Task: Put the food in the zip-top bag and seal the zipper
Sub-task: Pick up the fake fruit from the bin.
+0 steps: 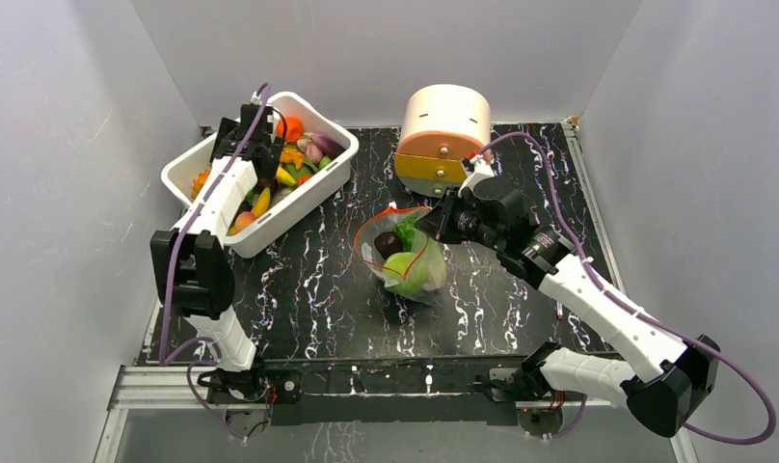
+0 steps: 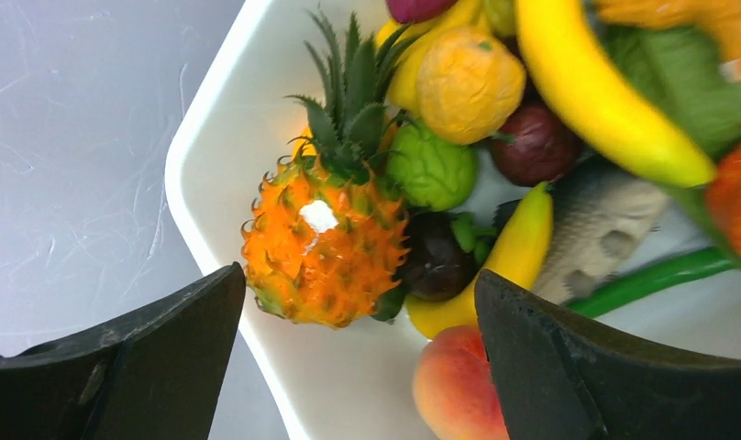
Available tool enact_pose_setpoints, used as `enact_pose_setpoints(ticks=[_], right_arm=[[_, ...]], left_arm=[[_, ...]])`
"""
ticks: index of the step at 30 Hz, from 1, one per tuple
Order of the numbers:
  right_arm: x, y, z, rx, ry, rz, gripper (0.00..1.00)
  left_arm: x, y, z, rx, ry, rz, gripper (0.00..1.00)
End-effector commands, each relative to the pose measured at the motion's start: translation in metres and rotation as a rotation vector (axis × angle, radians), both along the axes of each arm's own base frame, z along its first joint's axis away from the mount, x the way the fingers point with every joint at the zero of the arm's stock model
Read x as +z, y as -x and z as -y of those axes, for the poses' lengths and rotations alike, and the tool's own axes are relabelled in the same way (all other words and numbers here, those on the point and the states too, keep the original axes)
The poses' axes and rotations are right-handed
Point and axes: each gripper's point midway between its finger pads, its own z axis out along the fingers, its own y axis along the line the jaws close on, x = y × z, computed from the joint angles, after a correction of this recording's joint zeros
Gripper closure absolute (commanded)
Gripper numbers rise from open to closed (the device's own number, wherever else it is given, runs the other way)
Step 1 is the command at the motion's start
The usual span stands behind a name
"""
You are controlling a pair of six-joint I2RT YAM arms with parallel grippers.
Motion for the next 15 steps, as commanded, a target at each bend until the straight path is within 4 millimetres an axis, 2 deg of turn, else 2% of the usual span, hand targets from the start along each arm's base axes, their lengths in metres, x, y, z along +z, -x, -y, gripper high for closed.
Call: enact_pose_setpoints(ticks=[1,4,9,15], right_arm=[[0.05,-0.006,-0.004,-0.001,-0.101,0.152,1.0],[0.048,-0.008,-0.004,-0.008,-0.095,0.153,1.0],[0.046,-0.012,-0.006,-0.007,-0.098,0.158,1.0],[0.046,-0.017,-0.009,-0.002,-0.079,0.17,1.0]], left_arm=[[0.018,-0.001,-0.039,0.004,-0.102,-0.009,0.04],[0.015,-0.005,-0.051,-0.014,-0.16,-0.022,0.02],[0.004,-0.016,-0.06,-0.009,-0.102,-0.048,0.02],[-0.027,-0.028,-0.059,-0.024,-0.079,-0.137,0.06]])
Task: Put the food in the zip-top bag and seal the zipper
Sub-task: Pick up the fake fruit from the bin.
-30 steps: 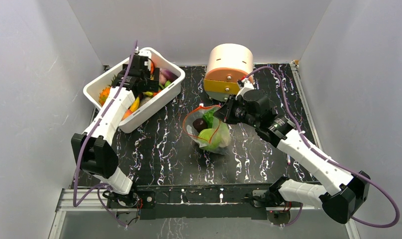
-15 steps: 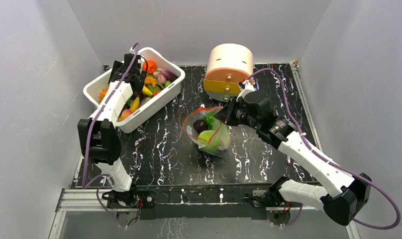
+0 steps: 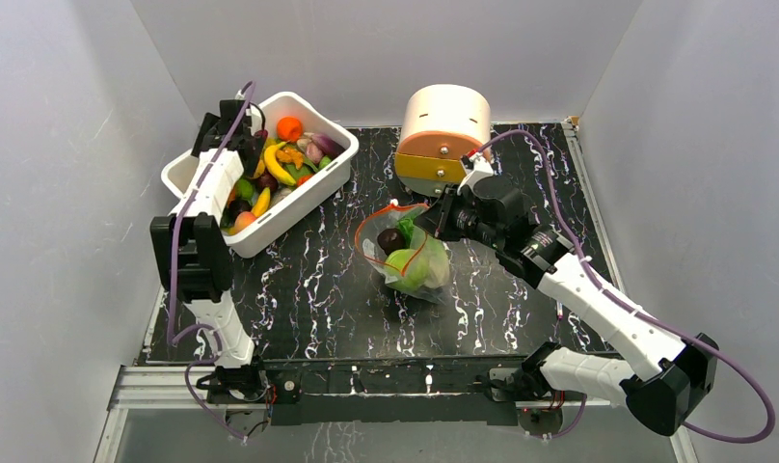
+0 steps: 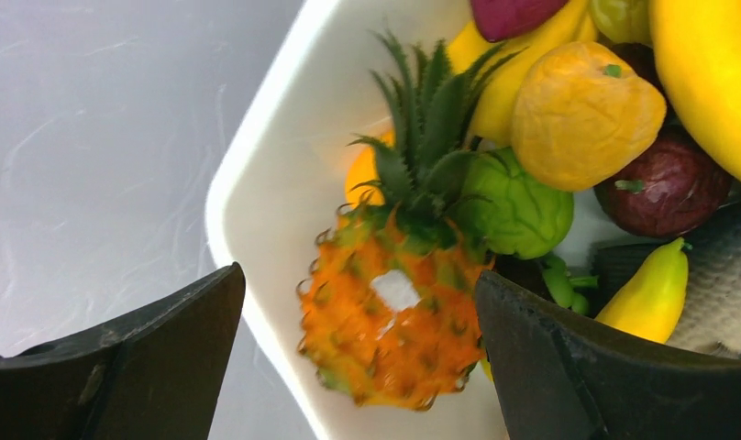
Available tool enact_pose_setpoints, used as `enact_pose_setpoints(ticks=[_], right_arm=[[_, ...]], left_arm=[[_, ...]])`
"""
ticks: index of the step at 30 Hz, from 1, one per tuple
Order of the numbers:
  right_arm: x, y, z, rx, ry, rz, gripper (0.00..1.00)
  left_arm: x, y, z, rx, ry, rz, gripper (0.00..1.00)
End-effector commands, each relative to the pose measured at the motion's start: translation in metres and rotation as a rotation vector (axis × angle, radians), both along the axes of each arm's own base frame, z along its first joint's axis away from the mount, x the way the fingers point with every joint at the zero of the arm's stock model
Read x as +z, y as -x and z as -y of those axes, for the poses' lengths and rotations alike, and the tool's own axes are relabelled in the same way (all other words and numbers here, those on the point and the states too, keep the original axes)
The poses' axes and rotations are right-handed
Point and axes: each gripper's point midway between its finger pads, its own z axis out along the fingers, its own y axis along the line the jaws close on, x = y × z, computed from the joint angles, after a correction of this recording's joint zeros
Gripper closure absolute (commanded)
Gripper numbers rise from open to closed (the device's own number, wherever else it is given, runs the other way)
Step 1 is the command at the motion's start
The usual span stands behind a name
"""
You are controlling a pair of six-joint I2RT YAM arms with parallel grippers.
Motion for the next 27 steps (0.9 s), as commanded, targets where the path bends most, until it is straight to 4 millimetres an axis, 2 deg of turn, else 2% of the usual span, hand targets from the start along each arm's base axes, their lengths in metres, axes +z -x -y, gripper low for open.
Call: enact_pose_setpoints(ticks=[1,8,13,17,23,27], right_arm=[[0.04,-0.013,-0.007,-0.003,-0.067,0.144,1.0],[0.036,-0.016,-0.009,0.007,-0.055,0.148,1.0],[0.035,-0.017,-0.009,0.008,-0.054,0.151,1.0],[0.033,-0.018,-0.009,0.006,-0.053,0.152,1.0],[0.036,-0.02,-0.006,-0.004,-0.043,0.169,1.0],[0.038,-0.02,-0.004,-0.007,-0.038,0.176,1.0]], left_arm=[[-0.015,-0.006,0.003,-0.027,0.024,-0.063,0.08],[-0.04,-0.029,0.003,-0.012,0.037,-0.079,0.23],[-0.039,-0.043,-0.007,0.008,-0.025,-0.046,0.31],[-0.035,-0.05,-0.015,0.028,-0.08,-0.027,0.33],[-0.051,-0.051,-0.02,0.033,-0.104,-0.056,0.33],[-0.062,-0.051,-0.02,0.035,-0.095,-0.08,0.39]])
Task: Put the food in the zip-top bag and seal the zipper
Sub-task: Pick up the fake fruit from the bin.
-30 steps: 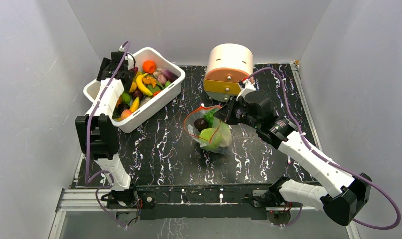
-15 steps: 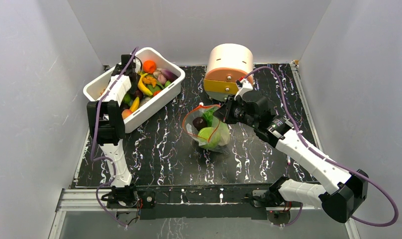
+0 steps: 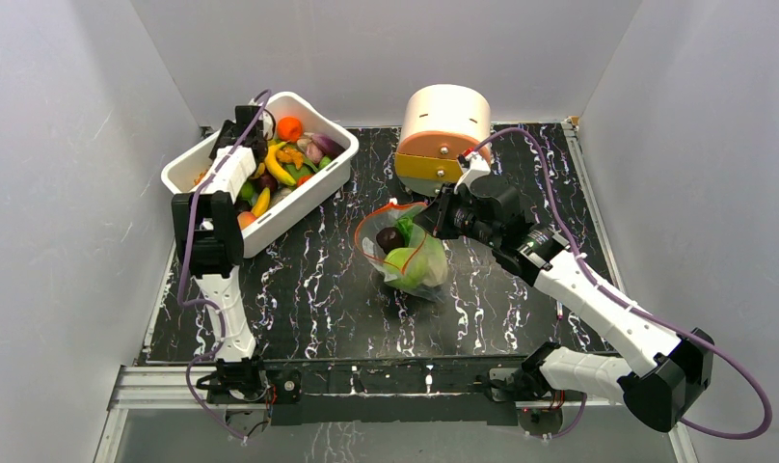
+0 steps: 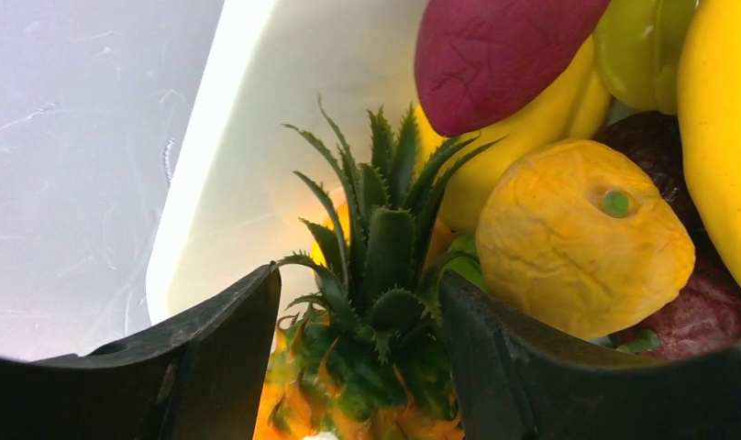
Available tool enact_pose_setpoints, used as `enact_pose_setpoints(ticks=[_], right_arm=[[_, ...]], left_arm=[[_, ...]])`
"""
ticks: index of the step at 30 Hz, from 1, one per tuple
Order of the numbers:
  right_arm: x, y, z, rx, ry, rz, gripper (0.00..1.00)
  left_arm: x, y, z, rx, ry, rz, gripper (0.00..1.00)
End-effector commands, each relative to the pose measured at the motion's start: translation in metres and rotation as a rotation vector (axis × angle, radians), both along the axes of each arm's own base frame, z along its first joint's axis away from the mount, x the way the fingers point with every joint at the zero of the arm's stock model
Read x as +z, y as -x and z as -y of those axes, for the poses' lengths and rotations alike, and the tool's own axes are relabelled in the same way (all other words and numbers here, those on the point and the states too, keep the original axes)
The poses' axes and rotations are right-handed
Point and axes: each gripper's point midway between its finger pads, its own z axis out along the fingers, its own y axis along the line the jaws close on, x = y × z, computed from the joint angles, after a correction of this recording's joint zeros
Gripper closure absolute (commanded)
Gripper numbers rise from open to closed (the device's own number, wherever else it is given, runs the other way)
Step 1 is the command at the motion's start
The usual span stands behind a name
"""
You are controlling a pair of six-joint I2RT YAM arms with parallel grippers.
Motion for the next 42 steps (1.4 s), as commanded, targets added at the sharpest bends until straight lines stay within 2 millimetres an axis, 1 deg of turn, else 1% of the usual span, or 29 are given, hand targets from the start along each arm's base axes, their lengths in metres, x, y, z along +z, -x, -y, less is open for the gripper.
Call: enact_pose_setpoints(ticks=[1,6,8,10,12,13,14,16,20,23,28,31,32,33,36,42], right_arm=[[0.043,-0.012,-0.002,-0.011,-0.077,0.144,1.0],[0.047,-0.008,0.001,-0.013,-0.084,0.152,1.0],[0.049,-0.008,0.002,-0.016,-0.086,0.155,1.0],[0.051,-0.006,0.004,-0.02,-0.087,0.159,1.0],[0.051,-0.005,0.007,-0.025,-0.084,0.159,1.0],[0.052,-0.004,0.008,-0.028,-0.084,0.161,1.0],[0.052,-0.003,0.009,-0.032,-0.083,0.161,1.0],[0.052,-0.002,0.012,-0.039,-0.081,0.161,1.0],[0.053,0.001,0.011,-0.035,-0.099,0.153,1.0],[0.053,0.003,0.009,-0.026,-0.112,0.142,1.0],[0.052,0.003,0.01,-0.031,-0.115,0.133,1.0],[0.051,0.004,0.01,-0.034,-0.12,0.121,1.0],[0.051,0.004,0.009,-0.034,-0.125,0.116,1.0],[0.052,0.005,0.008,-0.03,-0.131,0.112,1.0],[0.056,0.007,0.008,-0.028,-0.14,0.104,1.0],[0.06,0.01,0.006,-0.024,-0.168,0.086,1.0]], left_arm=[[-0.002,-0.003,-0.007,0.021,-0.016,-0.005,0.4],[-0.009,-0.002,-0.008,0.025,-0.012,-0.022,0.41],[-0.009,-0.002,-0.008,0.027,-0.013,-0.023,0.45],[-0.007,-0.002,-0.006,0.018,-0.002,-0.021,0.56],[-0.001,-0.001,-0.005,0.02,0.006,-0.01,0.73],[0.003,0.0,-0.005,0.023,0.012,-0.001,0.79],[0.008,0.002,-0.005,0.025,0.016,0.007,0.81],[0.018,0.005,-0.002,0.026,0.021,0.026,0.82],[0.047,0.012,0.009,0.018,0.032,0.091,0.84],[0.059,0.02,0.023,-0.002,0.068,0.113,0.84],[0.081,0.035,0.044,-0.034,0.074,0.172,0.83],[0.097,0.041,0.061,-0.054,0.112,0.22,0.84],[0.106,0.045,0.067,-0.061,0.122,0.244,0.84],[0.11,0.05,0.073,-0.068,0.132,0.257,0.83],[0.125,0.062,0.091,-0.094,0.216,0.312,0.83],[0.154,0.088,0.125,-0.187,0.466,0.441,0.82]])
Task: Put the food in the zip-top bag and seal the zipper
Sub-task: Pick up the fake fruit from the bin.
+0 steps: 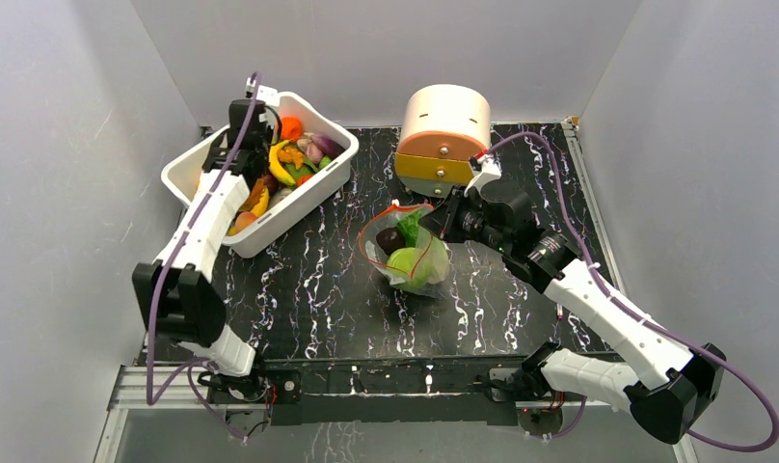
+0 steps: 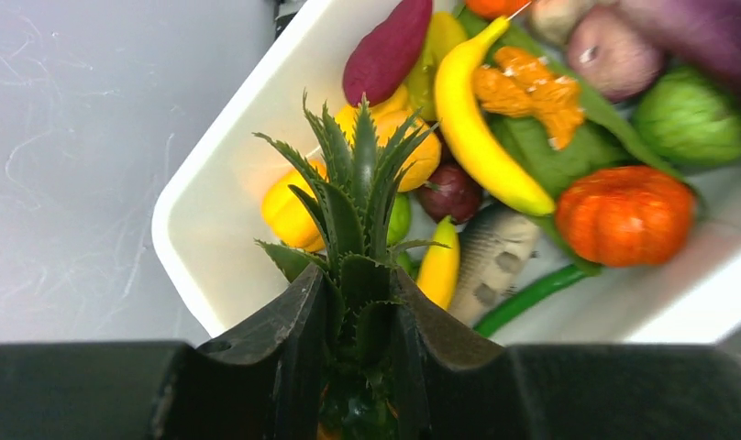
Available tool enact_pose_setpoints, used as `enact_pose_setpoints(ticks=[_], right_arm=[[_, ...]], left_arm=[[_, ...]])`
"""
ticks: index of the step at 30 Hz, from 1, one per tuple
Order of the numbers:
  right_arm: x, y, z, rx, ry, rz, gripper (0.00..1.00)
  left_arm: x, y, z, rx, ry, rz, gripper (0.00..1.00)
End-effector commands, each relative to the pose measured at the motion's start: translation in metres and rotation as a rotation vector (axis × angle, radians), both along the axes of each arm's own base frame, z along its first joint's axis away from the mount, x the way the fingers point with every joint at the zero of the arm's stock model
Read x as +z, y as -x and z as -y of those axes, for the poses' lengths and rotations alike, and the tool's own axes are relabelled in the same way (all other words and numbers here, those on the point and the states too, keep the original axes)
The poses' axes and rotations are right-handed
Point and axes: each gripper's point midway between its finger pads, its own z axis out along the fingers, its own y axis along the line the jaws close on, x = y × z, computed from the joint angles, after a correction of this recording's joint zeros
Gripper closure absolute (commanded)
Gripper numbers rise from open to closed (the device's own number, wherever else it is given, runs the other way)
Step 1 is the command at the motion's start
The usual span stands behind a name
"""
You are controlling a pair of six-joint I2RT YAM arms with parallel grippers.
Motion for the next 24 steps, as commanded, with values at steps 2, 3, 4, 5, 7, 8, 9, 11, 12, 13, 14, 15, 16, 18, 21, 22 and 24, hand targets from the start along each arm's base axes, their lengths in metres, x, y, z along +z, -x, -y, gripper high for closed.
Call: enact_pose_setpoints(ticks=[2,3,4,5,7,8,9,11,12,13,14,15,16,18,21,22,24], right_arm=[[0.047,0.001,-0.007,0.014,-0.143,0.086,1.0],[0.045,0.002,-0.009,0.016,-0.154,0.074,1.0],[0.044,0.002,-0.011,0.02,-0.166,0.063,1.0],[0.043,0.003,-0.012,0.022,-0.177,0.052,1.0],[0.04,0.003,-0.015,0.021,-0.199,0.031,1.0],[0.041,0.002,-0.016,0.018,-0.212,0.027,1.0],[0.041,0.001,-0.018,0.016,-0.227,0.02,1.0],[0.046,0.001,-0.023,0.032,-0.268,0.04,1.0],[0.048,0.0,-0.025,0.035,-0.297,0.043,1.0],[0.049,-0.002,-0.027,0.03,-0.318,0.039,1.0],[0.051,-0.004,-0.028,0.029,-0.33,0.039,1.0],[0.053,-0.005,-0.031,0.033,-0.338,0.036,1.0],[0.054,-0.007,-0.033,0.035,-0.344,0.03,1.0],[0.057,-0.009,-0.039,0.045,-0.375,0.015,1.0],[0.06,-0.011,-0.048,0.07,-0.423,0.003,1.0],[0.062,-0.01,-0.051,0.083,-0.44,0.003,1.0],[0.063,-0.012,-0.056,0.098,-0.461,0.002,1.0]], left_arm=[[0.048,0.028,0.037,-0.12,0.289,0.193,0.81],[0.051,0.032,0.048,-0.161,0.346,0.206,0.81],[0.054,0.037,0.056,-0.188,0.386,0.213,0.81],[0.061,0.043,0.061,-0.207,0.418,0.226,0.8],[0.068,0.053,0.074,-0.259,0.482,0.235,0.8],[0.073,0.057,0.08,-0.293,0.508,0.241,0.8],[0.076,0.062,0.088,-0.327,0.543,0.246,0.8],[0.082,0.073,0.106,-0.402,0.63,0.256,0.8],[0.085,0.079,0.117,-0.443,0.684,0.26,0.8],[0.088,0.086,0.126,-0.482,0.729,0.259,0.8],[0.091,0.093,0.132,-0.508,0.766,0.258,0.8],[0.094,0.098,0.137,-0.527,0.8,0.258,0.8],[0.098,0.105,0.142,-0.546,0.832,0.261,0.8],[0.109,0.116,0.152,-0.588,0.905,0.274,0.8],[0.118,0.135,0.173,-0.676,1.0,0.261,0.81],[0.12,0.14,0.178,-0.691,1.016,0.258,0.8],[0.126,0.149,0.188,-0.722,1.068,0.256,0.81]])
